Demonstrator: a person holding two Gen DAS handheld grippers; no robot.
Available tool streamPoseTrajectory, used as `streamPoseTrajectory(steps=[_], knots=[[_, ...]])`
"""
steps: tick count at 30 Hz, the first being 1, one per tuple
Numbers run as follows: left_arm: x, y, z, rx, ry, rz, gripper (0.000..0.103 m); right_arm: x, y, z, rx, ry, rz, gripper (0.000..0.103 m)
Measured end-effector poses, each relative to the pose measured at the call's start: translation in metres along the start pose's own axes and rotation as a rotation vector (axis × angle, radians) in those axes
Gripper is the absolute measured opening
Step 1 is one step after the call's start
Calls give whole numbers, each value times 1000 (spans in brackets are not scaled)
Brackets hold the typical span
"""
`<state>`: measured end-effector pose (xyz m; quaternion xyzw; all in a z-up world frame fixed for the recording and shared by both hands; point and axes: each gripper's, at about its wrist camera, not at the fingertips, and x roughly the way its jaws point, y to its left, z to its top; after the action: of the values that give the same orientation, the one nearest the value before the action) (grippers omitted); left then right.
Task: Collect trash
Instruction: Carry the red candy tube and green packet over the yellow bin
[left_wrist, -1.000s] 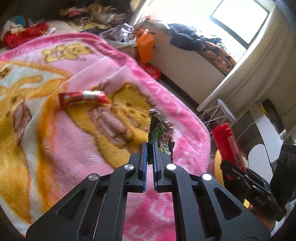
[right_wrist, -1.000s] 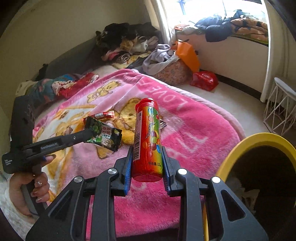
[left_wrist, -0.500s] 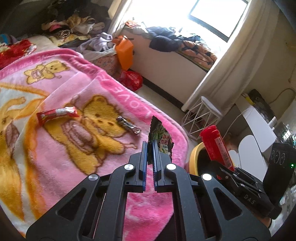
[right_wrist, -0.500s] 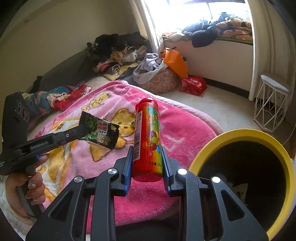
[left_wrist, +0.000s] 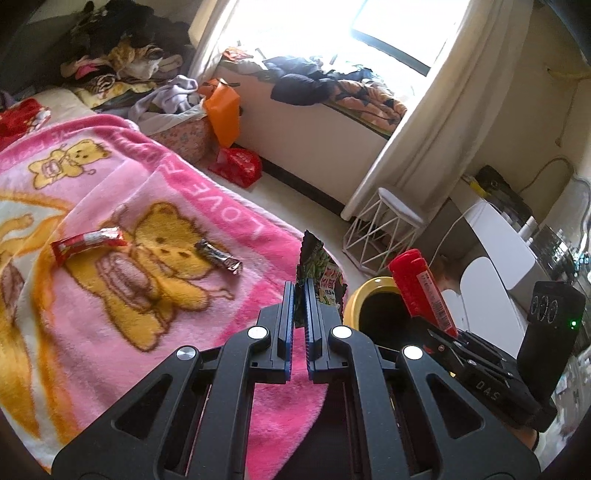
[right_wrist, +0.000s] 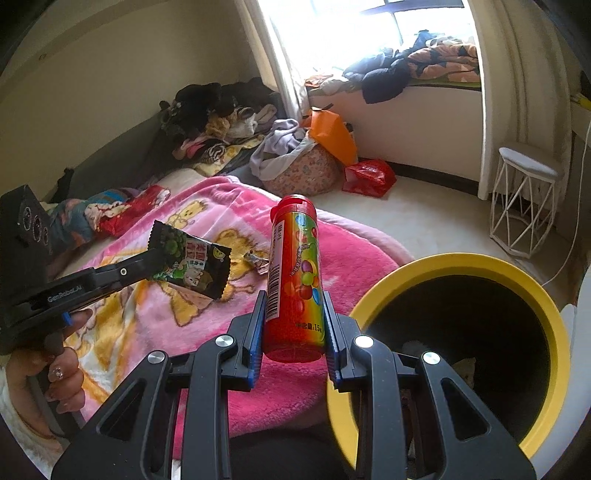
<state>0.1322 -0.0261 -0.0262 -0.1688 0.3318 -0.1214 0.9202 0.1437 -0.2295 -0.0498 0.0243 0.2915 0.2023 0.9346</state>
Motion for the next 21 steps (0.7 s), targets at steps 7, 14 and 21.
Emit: streamPoseTrajectory(steps=[7,14,21], knots=[[3,-16,0,24,-2,-24,3,-11,-9,-2,10,-17,-23,26],[7,-31,-1,53,6,-46,3,-20,-20,-5,36,-34,-45,26],[10,-46,-5,78,13,-65,3,-29,-32,-5,55,-51,-65,26]])
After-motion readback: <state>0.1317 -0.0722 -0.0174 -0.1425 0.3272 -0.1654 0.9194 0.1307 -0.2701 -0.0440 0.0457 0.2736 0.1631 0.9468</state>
